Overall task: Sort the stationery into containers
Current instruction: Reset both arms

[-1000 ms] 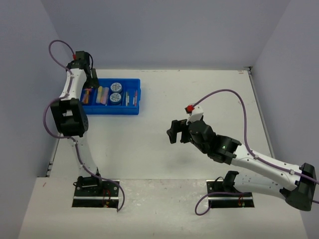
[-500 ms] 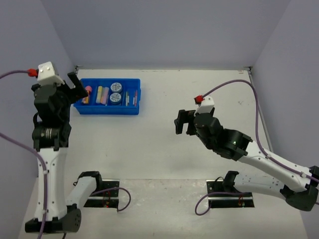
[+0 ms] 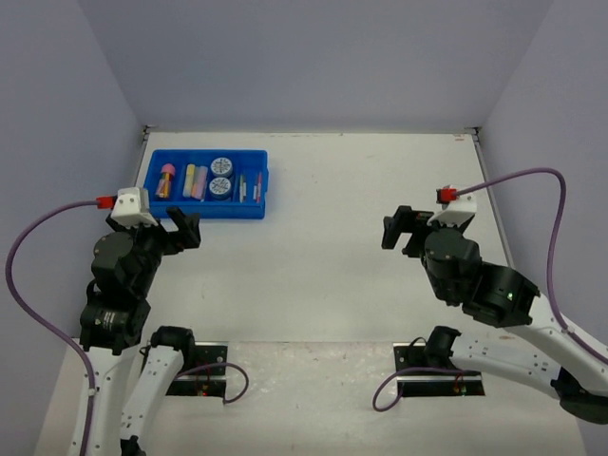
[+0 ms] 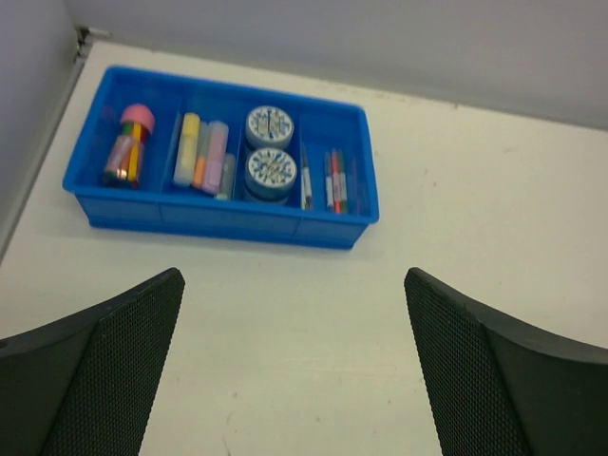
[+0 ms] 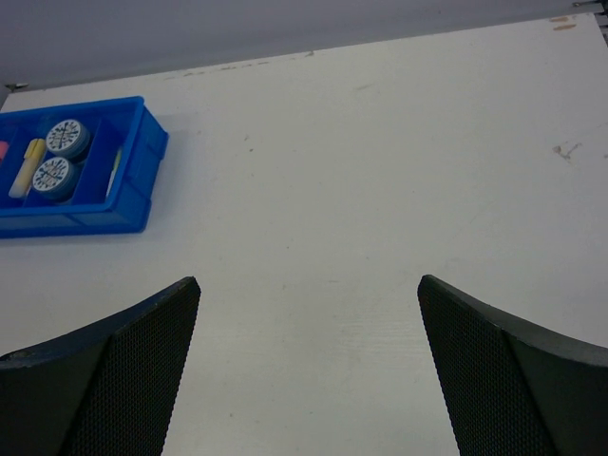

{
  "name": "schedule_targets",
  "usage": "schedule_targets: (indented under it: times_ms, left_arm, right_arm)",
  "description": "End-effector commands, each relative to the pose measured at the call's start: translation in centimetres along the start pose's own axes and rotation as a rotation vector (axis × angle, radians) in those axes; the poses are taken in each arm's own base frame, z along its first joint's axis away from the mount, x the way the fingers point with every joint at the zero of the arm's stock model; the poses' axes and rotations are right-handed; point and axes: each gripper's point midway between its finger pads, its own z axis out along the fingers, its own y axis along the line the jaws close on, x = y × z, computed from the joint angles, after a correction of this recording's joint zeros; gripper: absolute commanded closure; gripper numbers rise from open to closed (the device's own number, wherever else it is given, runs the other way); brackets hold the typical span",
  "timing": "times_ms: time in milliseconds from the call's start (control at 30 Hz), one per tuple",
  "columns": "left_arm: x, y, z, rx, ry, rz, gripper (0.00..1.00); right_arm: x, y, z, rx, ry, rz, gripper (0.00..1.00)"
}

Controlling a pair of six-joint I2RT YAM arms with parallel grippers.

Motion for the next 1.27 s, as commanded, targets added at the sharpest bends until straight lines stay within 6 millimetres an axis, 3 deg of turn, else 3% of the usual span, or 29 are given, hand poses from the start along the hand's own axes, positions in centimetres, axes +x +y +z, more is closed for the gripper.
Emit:
schedule_targets:
  times_ms: [0,167,300,433,767,1233]
  left_arm:
    - [0.6,0.1,-0.2,-0.008,0.008,0.011,0.0]
    - [1.3,0.5,0.4,-0.043,-0.004,0.032,0.0]
    - [1.5,2.9,0.3,-0.18,-0.052,0.037,0.0]
    - [1.2,3.4,-0.2,-0.195,-0.134,0.013,0.0]
    - [2.7,2.4,1.2,-0.146,-0.083,0.031,0.0]
    - [3.0,2.2,1.3,-0.129,-0.081,0.037,0.0]
  right_arm:
    - [0.8,-2.1,-0.3,0.063,-0.021,0.023,0.01]
    - [0.7,-3.5,-1.1,0.067,-0.051,0.082,0.01]
    - [0.5,-4.2,-1.7,0.059,-0.063,0.106,0.01]
    - [0.8,-5.4,-1.9,0.094,-0.075,0.112,0.01]
    - [2.5,-6.2,-1.7,0.109,-0.07,0.121,0.01]
    - [3.3,-6.1,-1.3,0.121,-0.055,0.117,0.01]
